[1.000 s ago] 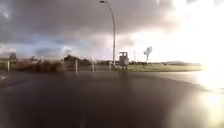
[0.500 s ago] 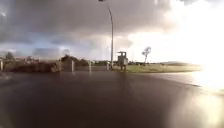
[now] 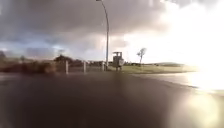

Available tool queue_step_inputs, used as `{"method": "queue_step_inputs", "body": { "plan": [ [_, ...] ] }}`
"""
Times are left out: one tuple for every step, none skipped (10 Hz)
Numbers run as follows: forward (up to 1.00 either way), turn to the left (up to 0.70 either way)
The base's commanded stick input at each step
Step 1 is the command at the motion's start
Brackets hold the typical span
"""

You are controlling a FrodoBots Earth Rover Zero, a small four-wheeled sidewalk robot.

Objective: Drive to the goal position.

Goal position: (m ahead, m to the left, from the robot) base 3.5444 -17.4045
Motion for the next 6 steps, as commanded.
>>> {"method": "queue_step_inputs", "body": {
  "plan": [
    [0.0, -0.7],
    [0.0, -0.7],
    [0.0, -0.7],
    [0.0, -0.7],
    [0.0, -0.7],
    [0.0, -0.7]
  ]
}}
